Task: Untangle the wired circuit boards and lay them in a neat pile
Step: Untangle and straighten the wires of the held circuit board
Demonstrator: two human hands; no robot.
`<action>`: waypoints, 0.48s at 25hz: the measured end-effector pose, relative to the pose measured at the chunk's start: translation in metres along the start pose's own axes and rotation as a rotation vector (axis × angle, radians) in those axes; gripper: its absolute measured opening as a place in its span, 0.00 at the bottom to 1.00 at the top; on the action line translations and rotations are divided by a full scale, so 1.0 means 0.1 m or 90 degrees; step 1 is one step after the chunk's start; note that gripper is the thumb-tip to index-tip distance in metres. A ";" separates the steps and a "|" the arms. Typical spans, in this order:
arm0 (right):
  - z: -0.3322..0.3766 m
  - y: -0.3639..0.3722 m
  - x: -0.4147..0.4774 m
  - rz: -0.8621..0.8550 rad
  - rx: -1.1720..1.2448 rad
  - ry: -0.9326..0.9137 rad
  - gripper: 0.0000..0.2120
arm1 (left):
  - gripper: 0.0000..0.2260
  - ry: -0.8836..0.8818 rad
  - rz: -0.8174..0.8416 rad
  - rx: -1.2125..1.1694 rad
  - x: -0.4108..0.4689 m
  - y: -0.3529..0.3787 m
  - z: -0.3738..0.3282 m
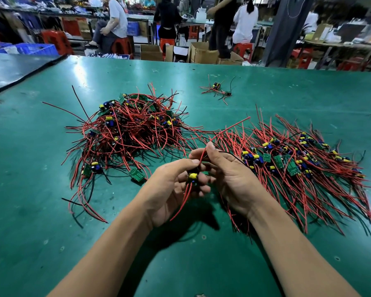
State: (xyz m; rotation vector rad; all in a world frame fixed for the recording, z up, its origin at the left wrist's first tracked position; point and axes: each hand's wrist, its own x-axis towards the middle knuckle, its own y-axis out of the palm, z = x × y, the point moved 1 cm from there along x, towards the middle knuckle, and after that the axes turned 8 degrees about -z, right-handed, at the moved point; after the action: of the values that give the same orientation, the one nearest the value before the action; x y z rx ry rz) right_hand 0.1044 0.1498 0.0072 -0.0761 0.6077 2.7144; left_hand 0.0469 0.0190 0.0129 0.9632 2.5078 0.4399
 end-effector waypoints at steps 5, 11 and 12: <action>0.00 -0.02 0.02 -0.051 -0.038 -0.001 0.24 | 0.06 -0.054 0.062 0.073 -0.04 0.03 0.03; -0.05 -0.01 0.05 -0.103 -0.188 -0.007 0.27 | 0.09 -0.010 -0.034 0.112 0.01 0.02 0.11; -0.06 0.00 0.04 -0.088 -0.231 -0.007 0.26 | 0.07 0.008 -0.067 0.117 0.02 0.00 0.11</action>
State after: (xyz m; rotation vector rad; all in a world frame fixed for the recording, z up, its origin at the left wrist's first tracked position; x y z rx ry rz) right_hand 0.1007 0.1483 0.0010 -0.1858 0.0946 2.6534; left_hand 0.0509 0.0219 0.0028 0.8915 2.6311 0.1870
